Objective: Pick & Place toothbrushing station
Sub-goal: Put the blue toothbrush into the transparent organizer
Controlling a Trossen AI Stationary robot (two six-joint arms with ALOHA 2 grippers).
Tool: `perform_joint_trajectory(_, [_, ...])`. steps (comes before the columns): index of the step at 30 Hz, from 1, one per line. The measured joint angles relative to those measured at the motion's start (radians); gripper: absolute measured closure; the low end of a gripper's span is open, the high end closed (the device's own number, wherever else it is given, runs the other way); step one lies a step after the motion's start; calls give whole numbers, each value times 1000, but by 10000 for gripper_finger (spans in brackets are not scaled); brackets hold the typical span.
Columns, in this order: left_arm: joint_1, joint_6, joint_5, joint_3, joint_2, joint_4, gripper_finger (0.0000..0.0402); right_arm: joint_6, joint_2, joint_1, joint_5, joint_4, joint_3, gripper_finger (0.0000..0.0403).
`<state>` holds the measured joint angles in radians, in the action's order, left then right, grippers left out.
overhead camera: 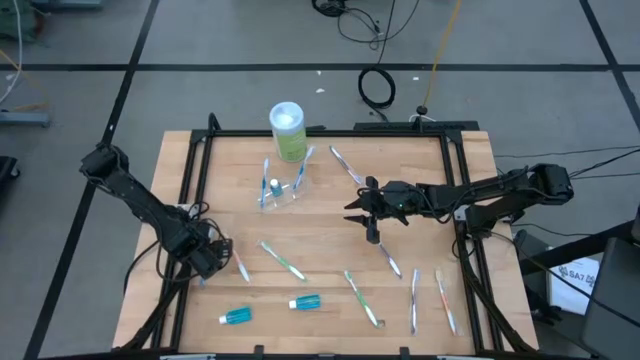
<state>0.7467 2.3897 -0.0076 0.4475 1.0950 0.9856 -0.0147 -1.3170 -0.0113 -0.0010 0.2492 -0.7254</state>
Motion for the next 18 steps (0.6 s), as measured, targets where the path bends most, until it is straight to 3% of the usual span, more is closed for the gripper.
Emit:
perform_joint_trajectory(9, [0,-59,-35,-17,-2,-53,172,0,0,0,0,0,0,275])
perform_joint_trajectory(18, [0,-59,-41,-18,-1,-63,279,0,0,0,0,0,0,275])
